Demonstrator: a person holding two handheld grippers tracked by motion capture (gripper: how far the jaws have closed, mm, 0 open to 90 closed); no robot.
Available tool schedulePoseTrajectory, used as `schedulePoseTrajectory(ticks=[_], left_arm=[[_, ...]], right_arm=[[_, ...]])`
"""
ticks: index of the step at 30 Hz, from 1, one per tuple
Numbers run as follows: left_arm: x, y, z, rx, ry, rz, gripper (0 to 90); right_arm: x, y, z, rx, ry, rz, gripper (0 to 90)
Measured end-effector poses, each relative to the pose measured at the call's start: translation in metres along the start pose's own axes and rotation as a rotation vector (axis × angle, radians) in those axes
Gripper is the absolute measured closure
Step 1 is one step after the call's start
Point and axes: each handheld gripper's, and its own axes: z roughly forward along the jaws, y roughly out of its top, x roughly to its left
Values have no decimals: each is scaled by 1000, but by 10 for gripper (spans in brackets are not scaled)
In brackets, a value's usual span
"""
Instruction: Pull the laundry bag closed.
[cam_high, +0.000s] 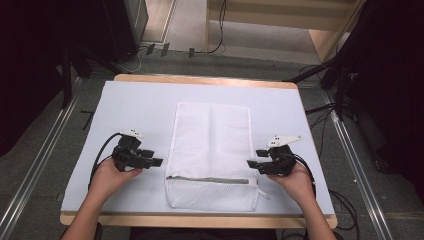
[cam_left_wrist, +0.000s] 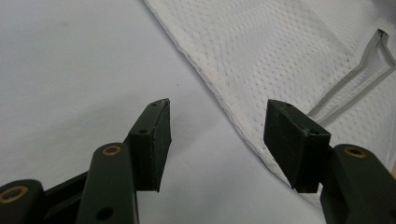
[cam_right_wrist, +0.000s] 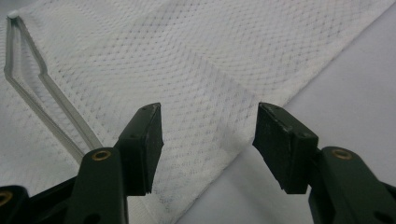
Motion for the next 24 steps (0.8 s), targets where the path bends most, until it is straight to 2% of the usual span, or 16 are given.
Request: schedulePoseTrajectory(ticks=[13,24], left_arm=[[0,0,0,2,-4,-3,425],[-1,-1,-3,0,-21,-7,479]], right_arm=[[1,1,0,3,4,-1,436],[13,7,0,-12,38,-19,473]])
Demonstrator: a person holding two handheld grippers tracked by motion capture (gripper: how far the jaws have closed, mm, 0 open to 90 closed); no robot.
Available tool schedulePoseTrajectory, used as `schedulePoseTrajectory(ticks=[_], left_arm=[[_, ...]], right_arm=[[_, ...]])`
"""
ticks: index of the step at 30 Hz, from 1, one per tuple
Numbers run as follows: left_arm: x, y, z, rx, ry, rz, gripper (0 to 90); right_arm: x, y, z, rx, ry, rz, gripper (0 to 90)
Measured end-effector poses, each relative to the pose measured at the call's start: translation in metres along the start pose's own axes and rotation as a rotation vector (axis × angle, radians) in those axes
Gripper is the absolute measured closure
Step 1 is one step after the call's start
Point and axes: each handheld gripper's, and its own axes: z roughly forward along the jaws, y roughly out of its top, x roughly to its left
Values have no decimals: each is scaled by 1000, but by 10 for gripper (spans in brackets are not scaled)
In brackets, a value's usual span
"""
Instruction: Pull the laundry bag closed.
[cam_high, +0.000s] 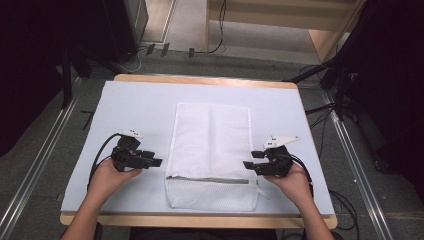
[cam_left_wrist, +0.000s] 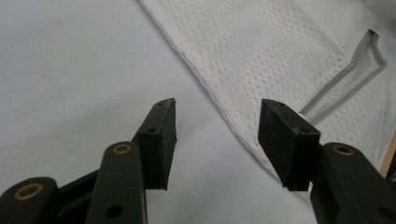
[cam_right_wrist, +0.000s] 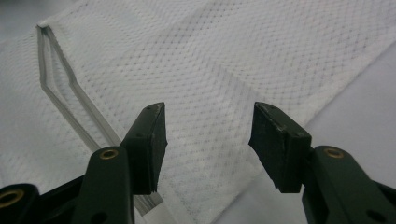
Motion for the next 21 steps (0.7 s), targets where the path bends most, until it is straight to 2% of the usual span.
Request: schedulePoseTrajectory(ticks=[2,21], left_arm=[[0,0,-1,1,-4,0,490],[-4,-5,-6,-14,-22,-11,587]], right_arm=[[2,1,0,2,7,6,476],[25,17,8,-6,58,-45,520]])
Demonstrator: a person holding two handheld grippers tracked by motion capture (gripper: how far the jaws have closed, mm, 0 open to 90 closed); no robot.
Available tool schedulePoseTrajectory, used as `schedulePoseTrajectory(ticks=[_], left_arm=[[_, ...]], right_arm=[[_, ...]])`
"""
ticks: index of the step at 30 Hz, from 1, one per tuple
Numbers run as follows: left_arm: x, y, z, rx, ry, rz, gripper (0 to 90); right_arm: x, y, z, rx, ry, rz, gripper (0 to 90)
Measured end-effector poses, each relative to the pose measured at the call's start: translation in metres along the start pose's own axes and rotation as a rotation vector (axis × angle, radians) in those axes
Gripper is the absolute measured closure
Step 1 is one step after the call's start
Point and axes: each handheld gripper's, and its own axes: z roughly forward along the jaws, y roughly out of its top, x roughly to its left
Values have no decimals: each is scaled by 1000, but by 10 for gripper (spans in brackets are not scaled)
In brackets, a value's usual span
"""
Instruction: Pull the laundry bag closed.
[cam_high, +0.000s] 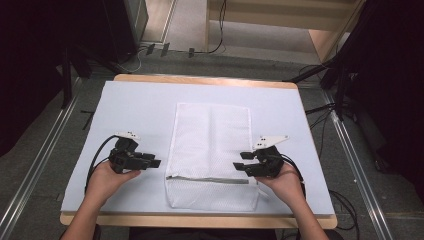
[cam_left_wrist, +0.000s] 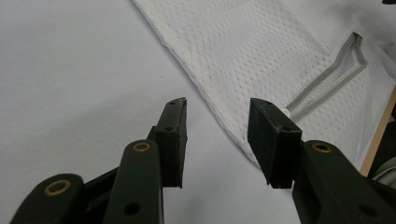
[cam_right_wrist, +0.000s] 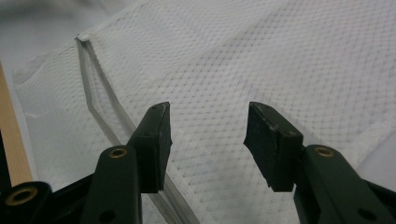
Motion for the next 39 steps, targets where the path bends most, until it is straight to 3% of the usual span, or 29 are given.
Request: schedulePoseTrajectory(ticks=[9,13,24,28,39], left_arm=[[-2,-2,-2,-5,-2,4,664],[-4,-2,-3,-11,-7,1,738],[-10,-5,-1,-4,-48,-1,900],[-12,-4,1,-9,-62,-6,900],[-14,-4,8,6,-65,2,900]], right_arm=[[12,9,6,-11,32,-25,544],[18,14,11,-4,44,-31,567],[36,30,27,-13,93,-58,678],[43,36,35,-10,121,-65,729],[58,46,58,17,153,-94,761]])
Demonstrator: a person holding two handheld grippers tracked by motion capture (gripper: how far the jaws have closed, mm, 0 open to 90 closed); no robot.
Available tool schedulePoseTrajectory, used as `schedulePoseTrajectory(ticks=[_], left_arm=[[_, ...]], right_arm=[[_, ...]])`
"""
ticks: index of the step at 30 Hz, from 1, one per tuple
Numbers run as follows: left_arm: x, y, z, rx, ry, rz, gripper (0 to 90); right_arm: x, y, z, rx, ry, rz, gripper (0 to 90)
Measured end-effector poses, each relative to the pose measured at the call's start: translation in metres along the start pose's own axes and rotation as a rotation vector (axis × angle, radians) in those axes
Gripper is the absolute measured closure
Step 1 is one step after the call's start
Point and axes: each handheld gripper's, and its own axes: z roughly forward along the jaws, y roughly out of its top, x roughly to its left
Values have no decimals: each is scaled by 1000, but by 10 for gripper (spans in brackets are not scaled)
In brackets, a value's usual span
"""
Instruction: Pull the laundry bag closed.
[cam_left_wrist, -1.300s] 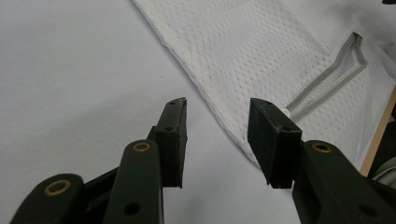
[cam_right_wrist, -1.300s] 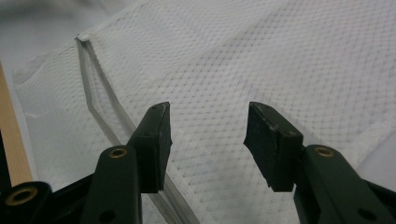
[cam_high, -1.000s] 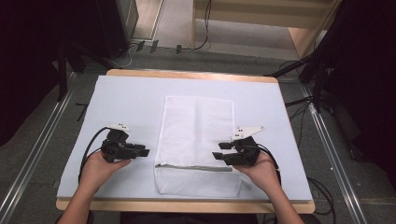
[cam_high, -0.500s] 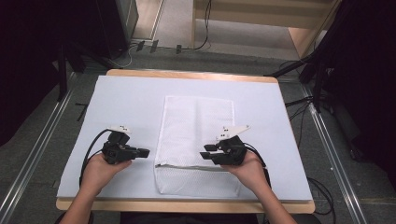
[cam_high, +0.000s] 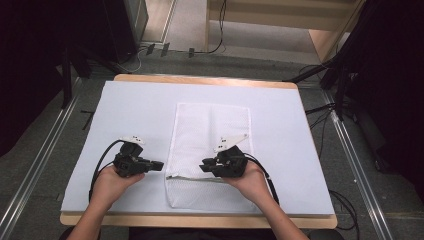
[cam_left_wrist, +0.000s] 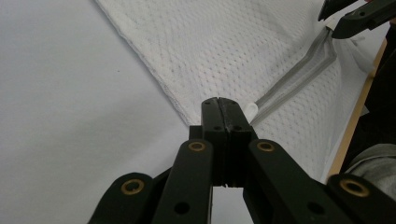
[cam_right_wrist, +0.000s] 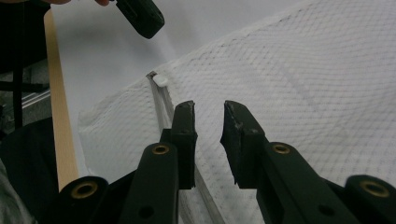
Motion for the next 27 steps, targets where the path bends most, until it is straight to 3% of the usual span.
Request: schedulePoseTrajectory(ticks=[13,21,27], left_arm=[[3,-1,0,-13,-6,-12,900],[4,-1,0,-10,-5,-16,900],[5,-2,0,-12,-6,-26,900]], right_arm=[[8,12,28,24,43,-17,754],[16,24,48,46,80,-65,756],[18,29,63,55,118,-61,763]])
